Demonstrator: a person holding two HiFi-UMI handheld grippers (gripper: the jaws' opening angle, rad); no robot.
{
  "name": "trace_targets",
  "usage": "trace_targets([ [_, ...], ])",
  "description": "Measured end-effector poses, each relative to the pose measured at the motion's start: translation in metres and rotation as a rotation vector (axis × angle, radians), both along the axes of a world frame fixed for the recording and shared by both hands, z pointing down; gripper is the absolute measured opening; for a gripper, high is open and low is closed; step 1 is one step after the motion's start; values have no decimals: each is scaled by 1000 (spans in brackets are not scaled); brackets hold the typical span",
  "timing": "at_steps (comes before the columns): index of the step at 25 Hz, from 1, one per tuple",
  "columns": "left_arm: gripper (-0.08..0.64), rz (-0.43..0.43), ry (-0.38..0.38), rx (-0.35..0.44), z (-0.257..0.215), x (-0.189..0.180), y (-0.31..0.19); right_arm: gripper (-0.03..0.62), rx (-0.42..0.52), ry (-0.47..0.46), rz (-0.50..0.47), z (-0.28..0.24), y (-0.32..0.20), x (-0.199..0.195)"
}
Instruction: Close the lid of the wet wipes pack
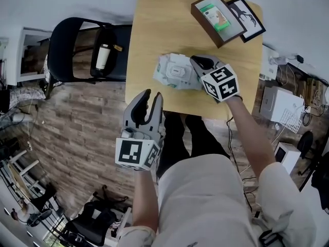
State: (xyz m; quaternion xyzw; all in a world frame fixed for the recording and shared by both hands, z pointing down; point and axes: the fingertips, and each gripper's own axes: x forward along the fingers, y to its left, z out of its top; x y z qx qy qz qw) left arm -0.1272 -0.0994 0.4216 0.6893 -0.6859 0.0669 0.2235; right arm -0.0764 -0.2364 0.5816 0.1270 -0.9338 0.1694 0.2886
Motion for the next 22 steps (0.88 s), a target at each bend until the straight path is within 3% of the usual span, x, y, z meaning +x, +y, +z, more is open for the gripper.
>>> trace_targets([
  [22, 101, 243, 23, 29, -9, -16, 14, 28, 22, 108, 112, 1, 47, 10],
])
